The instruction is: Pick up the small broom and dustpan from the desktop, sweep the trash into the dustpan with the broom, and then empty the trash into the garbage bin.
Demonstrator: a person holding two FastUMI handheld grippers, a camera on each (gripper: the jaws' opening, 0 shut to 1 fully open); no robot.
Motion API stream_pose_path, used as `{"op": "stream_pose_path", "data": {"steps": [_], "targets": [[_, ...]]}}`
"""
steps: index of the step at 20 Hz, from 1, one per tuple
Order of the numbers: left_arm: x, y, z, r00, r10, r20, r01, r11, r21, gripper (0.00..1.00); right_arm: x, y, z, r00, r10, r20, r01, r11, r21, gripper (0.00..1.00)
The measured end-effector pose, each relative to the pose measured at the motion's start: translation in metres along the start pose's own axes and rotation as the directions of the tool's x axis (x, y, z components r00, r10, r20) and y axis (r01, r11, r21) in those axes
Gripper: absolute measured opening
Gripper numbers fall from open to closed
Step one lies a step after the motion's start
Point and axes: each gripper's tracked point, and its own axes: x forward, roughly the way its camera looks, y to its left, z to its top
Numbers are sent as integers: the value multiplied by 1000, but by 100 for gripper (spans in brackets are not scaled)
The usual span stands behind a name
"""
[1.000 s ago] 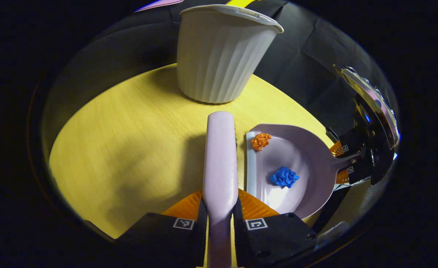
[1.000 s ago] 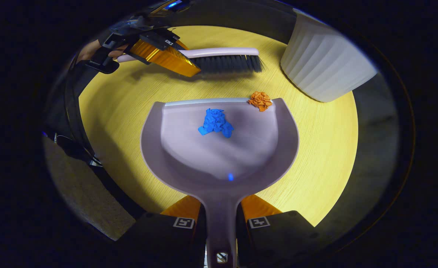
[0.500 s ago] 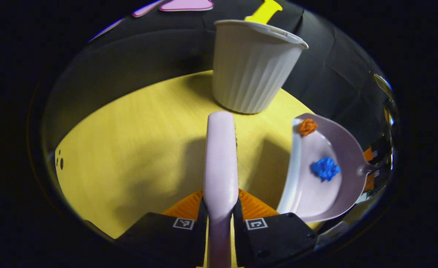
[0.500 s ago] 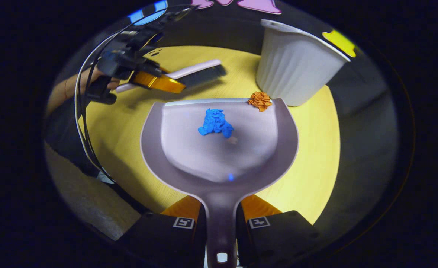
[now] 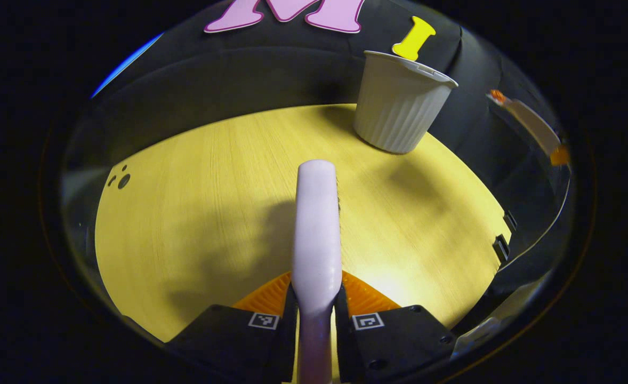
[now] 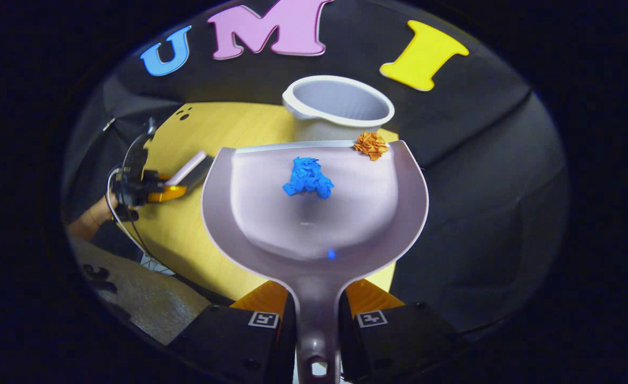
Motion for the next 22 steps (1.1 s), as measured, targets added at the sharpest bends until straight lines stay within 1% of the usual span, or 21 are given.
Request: {"op": "stream_pose_path", "data": {"steps": [1,2,3,4,5,6,8,10,11,12,14,16,17,18,19,22], "targets": [[-3,-2,-9,1000,-9,-3,9,1000,-4,35,-2,-3,11,1000,-9,13,9,1000,14,33],[-6,-2,-18,1000,-15,-4,15,1000,-7,37,-4,-14,26,999,-21,24,21,999,31,38],[-8,-1,-22,1000,-19,-3,19,1000,-11,35,-2,-23,35,999,-33,21,33,999,35,43],[-11,-1,-26,1000,-25,0,25,1000,-16,35,2,-32,39,999,-50,12,50,998,33,38],[-13,2,-28,1000,-28,3,29,999,-19,34,6,-43,45,997,-74,2,74,997,32,38],[-15,6,-31,1000,-26,9,26,999,-18,35,7,-55,59,995,-99,-9,100,995,29,38],[-20,13,-36,1000,-19,18,20,1000,-24,34,20,-76,86,990,-142,-24,142,990,22,37],[-25,22,-40,1000,-10,24,11,999,-40,35,29,-88,105,977,-207,-42,206,978,-32,37],[-28,27,-42,1000,-2,25,4,999,-50,35,32,-95,115,968,-245,-54,241,967,-80,42],[-30,32,-45,1000,3,25,-2,998,-61,35,34,-101,124,957,-281,-70,270,953,-136,37],[-32,41,-49,1000,13,25,-11,996,-84,35,39,-109,142,938,-332,-102,303,926,-223,37],[-34,47,-53,999,21,28,-18,994,-107,35,44,-113,154,922,-361,-138,314,908,-279,36],[-35,48,-56,999,26,29,-22,992,-125,35,45,-111,159,917,-365,-162,304,901,-309,36],[-35,48,-57,999,27,30,-22,990,-139,34,45,-109,162,918,-356,-176,291,904,-315,40],[-35,48,-59,999,27,30,-22,988,-150,37,47,-105,164,922,-339,-186,270,909,-317,36],[-34,47,-63,999,36,22,-32,987,-156,35,53,-104,164,922,-337,-190,258,902,-346,36]]}}
